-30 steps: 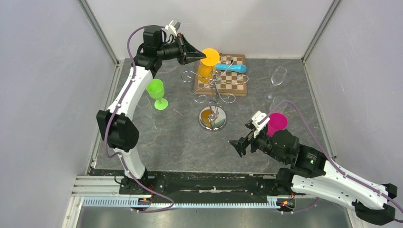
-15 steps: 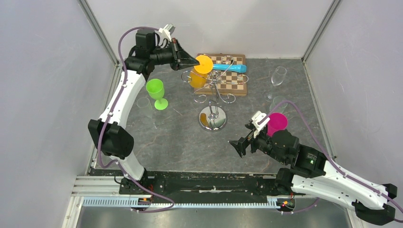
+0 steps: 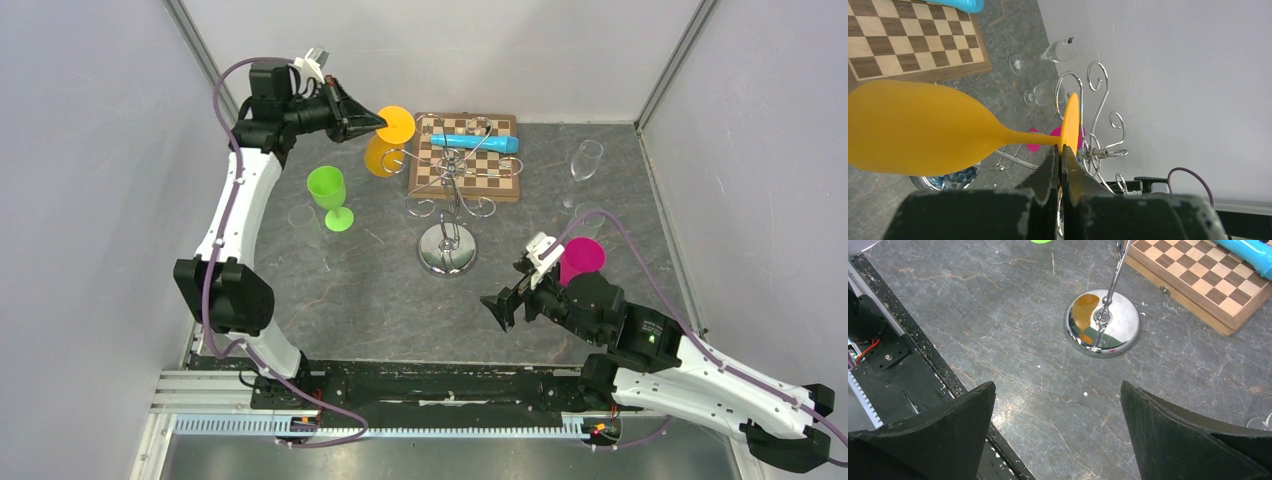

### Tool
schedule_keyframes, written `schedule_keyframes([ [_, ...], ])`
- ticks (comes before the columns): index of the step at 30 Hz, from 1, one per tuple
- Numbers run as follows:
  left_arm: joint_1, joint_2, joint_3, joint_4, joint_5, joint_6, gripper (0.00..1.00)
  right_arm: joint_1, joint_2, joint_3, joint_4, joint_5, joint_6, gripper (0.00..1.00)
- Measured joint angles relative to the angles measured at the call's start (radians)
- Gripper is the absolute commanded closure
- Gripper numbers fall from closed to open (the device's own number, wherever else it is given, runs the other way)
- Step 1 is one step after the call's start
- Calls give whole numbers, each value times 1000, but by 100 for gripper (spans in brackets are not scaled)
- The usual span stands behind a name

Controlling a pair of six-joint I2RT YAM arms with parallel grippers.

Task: Take the wine glass off the wine glass rack
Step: Pick up the wine glass from the wine rack.

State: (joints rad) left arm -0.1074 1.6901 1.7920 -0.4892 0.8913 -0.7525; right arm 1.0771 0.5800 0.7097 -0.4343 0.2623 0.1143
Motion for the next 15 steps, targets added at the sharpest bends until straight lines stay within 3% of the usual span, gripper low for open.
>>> schedule_keyframes([
  [8, 49, -74, 0, -14, -5, 24, 98, 0, -34, 0, 17, -7, 16, 2],
  [15, 49, -204, 15, -139, -93, 146, 98, 0, -35, 0, 18, -18, 21, 2],
])
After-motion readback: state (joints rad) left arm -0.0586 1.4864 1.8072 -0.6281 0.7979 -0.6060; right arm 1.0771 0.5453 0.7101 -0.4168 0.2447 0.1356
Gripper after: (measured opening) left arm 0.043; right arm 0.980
